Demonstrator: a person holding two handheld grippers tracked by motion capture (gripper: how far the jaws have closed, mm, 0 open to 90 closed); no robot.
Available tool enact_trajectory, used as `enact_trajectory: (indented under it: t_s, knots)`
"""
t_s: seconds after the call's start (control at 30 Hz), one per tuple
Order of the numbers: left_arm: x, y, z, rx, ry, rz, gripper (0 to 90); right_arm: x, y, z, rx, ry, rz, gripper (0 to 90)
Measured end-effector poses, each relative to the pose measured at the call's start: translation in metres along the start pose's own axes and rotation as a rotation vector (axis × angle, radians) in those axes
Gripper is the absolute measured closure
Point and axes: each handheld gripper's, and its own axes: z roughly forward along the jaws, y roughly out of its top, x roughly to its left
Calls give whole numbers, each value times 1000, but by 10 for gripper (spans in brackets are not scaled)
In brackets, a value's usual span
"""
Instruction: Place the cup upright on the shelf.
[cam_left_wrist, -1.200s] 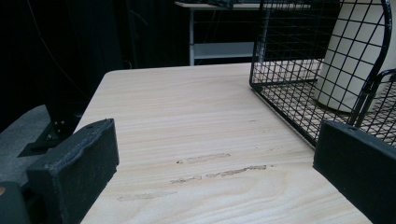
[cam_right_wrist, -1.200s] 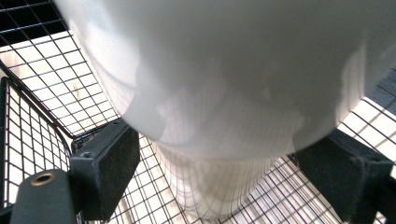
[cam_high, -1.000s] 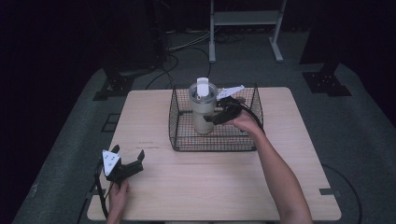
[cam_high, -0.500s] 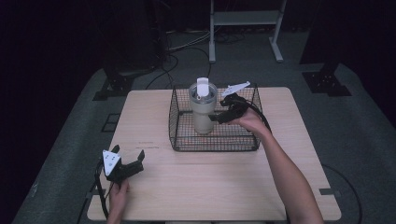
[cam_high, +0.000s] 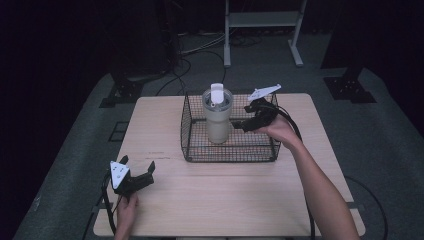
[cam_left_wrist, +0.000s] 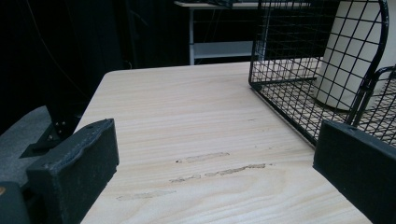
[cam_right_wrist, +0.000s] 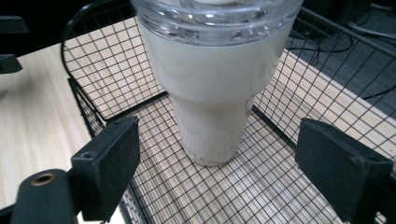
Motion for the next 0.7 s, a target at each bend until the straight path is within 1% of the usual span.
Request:
enact_trajectory:
  t_s: [0.17, 0.3, 0.47, 0.7]
  knots:
    - [0, 0, 0, 1, 1, 1, 0, 2, -1, -14, -15, -6, -12, 135]
    - [0, 0, 1, 0, 2, 2, 0, 3, -4, -22, -30, 4, -2, 135]
    - [0, 0, 1, 5, 3, 7, 0, 5, -11, -28, -30, 5, -9, 135]
    - [-1, 0, 1, 4, 2, 7, 0, 12, -20, -37, -31, 13, -19, 135]
